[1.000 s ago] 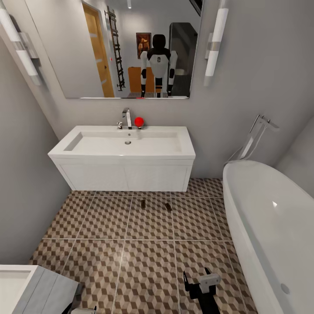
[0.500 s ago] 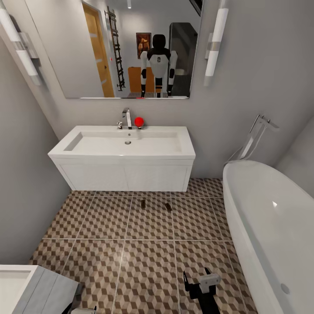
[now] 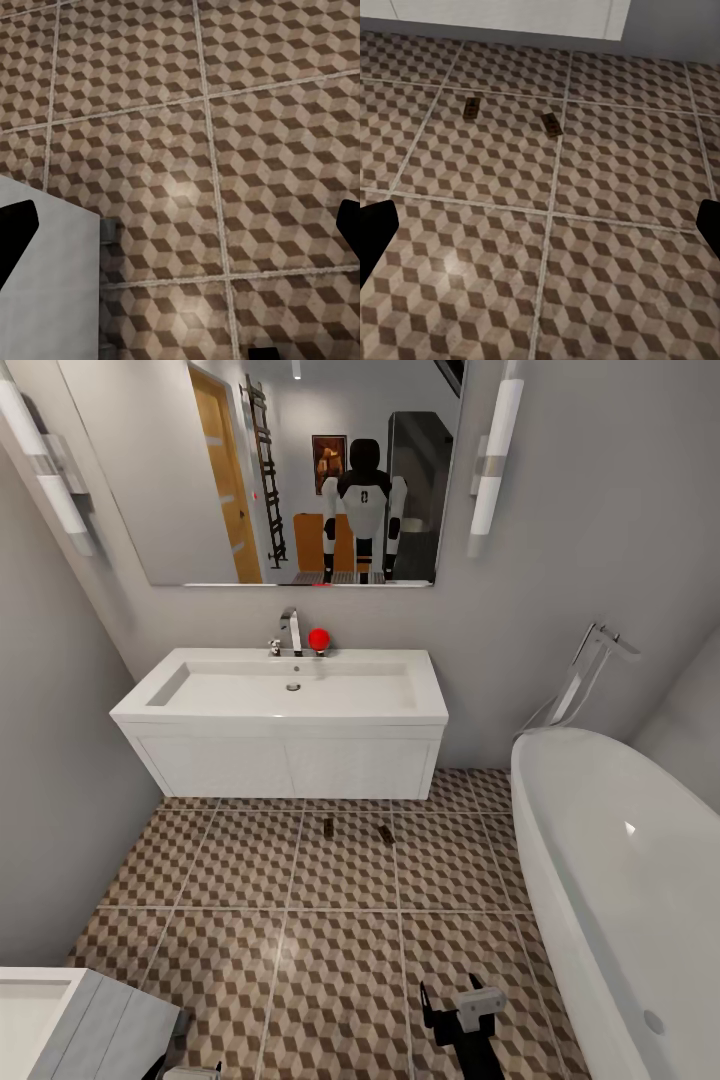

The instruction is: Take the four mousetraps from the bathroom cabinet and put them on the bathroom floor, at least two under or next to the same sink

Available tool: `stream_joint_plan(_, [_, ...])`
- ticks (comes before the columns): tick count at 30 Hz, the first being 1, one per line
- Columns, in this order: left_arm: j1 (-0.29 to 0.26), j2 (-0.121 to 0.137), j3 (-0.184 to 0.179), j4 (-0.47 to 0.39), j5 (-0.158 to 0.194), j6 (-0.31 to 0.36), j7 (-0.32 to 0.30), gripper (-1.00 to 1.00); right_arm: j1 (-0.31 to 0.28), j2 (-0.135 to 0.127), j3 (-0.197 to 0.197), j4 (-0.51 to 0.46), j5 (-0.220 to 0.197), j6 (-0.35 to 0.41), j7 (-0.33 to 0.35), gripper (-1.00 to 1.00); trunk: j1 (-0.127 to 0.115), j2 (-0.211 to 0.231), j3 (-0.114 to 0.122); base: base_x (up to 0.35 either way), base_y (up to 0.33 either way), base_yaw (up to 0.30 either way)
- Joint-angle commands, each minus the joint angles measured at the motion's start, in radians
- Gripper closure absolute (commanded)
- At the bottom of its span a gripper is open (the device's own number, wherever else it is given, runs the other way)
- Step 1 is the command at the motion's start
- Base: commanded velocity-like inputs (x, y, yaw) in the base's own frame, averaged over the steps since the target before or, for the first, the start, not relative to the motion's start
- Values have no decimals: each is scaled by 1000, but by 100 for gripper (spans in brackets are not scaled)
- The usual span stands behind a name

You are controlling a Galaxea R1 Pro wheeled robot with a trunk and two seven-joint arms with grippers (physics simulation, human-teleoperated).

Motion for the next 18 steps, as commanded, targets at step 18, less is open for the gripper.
stream_joint_plan(18, [-1, -12, -10, 2, -1, -4, 5, -100, -1, 8, 9, 1, 2, -2, -7, -100, 1, -2, -2, 0, 0, 0])
